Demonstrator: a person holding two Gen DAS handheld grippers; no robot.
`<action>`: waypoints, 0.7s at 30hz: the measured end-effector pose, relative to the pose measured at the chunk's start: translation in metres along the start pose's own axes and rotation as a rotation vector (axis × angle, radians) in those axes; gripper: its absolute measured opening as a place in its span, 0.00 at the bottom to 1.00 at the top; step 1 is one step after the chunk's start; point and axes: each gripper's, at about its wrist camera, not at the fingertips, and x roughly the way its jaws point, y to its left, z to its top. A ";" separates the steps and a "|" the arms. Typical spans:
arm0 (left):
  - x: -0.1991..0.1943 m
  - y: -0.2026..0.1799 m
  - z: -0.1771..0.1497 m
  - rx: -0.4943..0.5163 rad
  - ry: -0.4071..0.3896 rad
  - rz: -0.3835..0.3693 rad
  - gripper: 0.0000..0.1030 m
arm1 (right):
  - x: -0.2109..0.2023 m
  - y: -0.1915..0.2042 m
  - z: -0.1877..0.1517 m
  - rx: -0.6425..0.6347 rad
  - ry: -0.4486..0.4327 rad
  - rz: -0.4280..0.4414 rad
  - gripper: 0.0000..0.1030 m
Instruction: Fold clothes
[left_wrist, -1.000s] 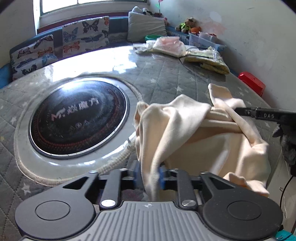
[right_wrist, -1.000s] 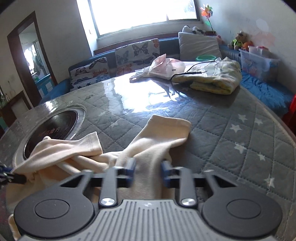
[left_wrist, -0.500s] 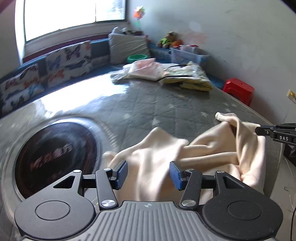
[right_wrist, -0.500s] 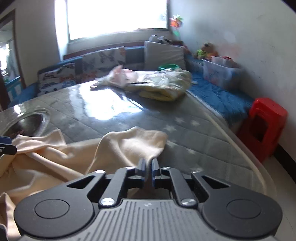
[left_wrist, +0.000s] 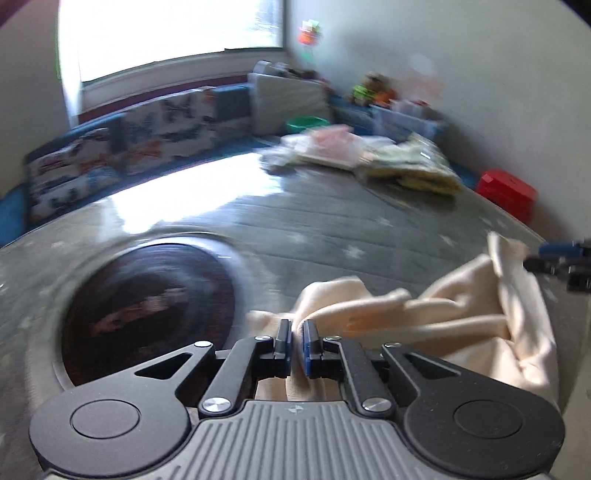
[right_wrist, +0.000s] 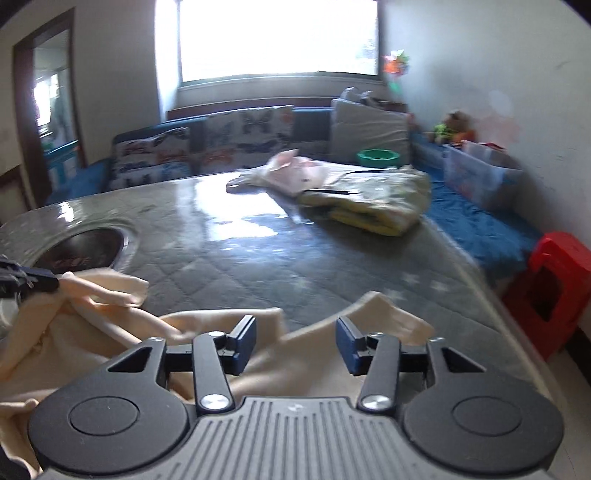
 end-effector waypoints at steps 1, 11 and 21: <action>-0.007 0.009 -0.002 -0.024 -0.006 0.023 0.07 | 0.006 0.003 0.002 -0.001 0.005 0.014 0.49; -0.047 0.094 -0.044 -0.223 0.098 0.252 0.13 | 0.050 0.005 0.010 0.058 0.075 0.107 0.50; -0.022 0.061 0.001 -0.199 0.059 0.052 0.49 | 0.062 0.002 0.003 0.086 0.142 0.163 0.42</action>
